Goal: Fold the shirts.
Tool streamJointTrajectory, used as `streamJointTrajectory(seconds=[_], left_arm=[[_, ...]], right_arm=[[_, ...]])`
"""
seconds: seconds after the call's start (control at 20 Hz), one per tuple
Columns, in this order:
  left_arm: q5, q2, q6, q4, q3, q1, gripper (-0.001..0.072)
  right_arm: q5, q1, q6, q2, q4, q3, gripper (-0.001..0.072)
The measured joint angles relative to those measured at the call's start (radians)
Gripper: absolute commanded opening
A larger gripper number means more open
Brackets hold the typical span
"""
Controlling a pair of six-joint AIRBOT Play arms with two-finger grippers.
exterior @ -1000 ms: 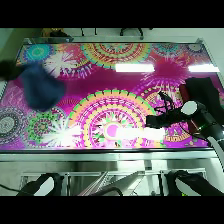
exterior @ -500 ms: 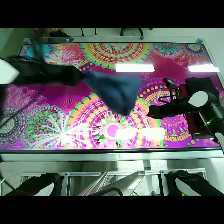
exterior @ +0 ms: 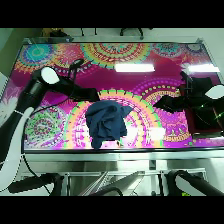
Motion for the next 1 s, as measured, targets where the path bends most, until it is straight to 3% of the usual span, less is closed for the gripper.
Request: streamJointTrajectory(seconds=[0.15,0.3,0.6,0.8,0.9,1.0], left_arm=[[-0.095,0.064,-0.003,0.001,-0.064,0.068,0.0685],[-0.093,0.186,-0.004,-0.010,-0.287,0.079,0.0685],[0.191,0.412,-0.006,-0.159,-0.811,-0.065,0.0685],[0.375,0.446,-0.006,-0.235,-0.954,-0.164,0.0678],[0.433,0.415,-0.004,-0.252,-0.968,-0.202,0.0420],[0.458,0.364,-0.002,-0.252,-0.956,-0.225,0.0405]], right_arm=[[0.006,0.039,-0.065,-0.036,0.050,-0.030,0.0350],[-0.034,0.154,-0.108,-0.075,0.073,-0.093,0.0350],[-0.112,0.388,-0.134,-0.204,0.089,-0.161,0.0349],[-0.155,0.442,-0.190,-0.294,0.169,-0.169,0.0349],[-0.173,0.451,-0.224,-0.334,0.220,-0.170,0.0349],[-0.185,0.455,-0.247,-0.367,0.255,-0.171,0.0348]])
